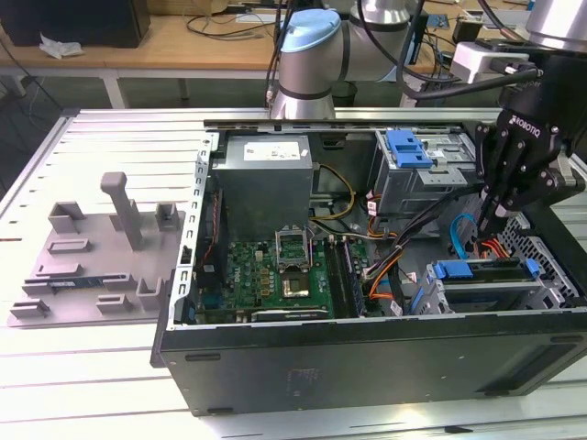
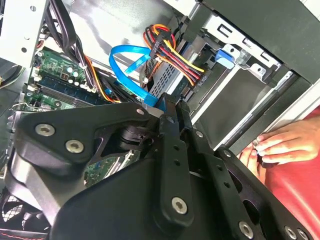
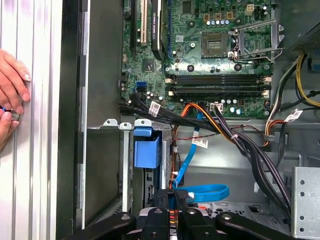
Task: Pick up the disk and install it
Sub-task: 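Insert the second disk wire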
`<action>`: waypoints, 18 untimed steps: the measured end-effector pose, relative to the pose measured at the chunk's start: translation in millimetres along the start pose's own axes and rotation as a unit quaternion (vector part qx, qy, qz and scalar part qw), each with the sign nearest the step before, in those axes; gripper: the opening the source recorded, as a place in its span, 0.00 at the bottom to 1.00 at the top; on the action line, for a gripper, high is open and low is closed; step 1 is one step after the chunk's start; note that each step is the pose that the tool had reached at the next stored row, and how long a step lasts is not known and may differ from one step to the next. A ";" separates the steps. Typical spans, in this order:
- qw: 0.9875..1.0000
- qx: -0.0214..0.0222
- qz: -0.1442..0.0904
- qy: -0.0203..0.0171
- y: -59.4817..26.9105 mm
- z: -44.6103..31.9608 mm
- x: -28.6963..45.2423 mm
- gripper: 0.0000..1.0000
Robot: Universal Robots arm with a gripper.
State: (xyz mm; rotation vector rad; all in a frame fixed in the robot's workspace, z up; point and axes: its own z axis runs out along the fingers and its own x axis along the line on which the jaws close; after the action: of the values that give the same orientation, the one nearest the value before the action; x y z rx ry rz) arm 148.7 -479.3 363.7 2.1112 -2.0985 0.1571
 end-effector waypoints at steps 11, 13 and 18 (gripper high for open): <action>1.000 0.000 0.000 0.000 0.0 0.1 0.6 0.16; 1.000 0.000 0.000 -0.003 0.0 0.6 3.0 0.16; 1.000 0.000 -0.001 -0.031 -0.4 2.6 13.8 0.16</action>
State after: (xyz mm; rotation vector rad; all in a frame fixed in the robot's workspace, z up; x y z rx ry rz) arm 149.1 -493.4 363.7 2.1450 -2.1297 0.0941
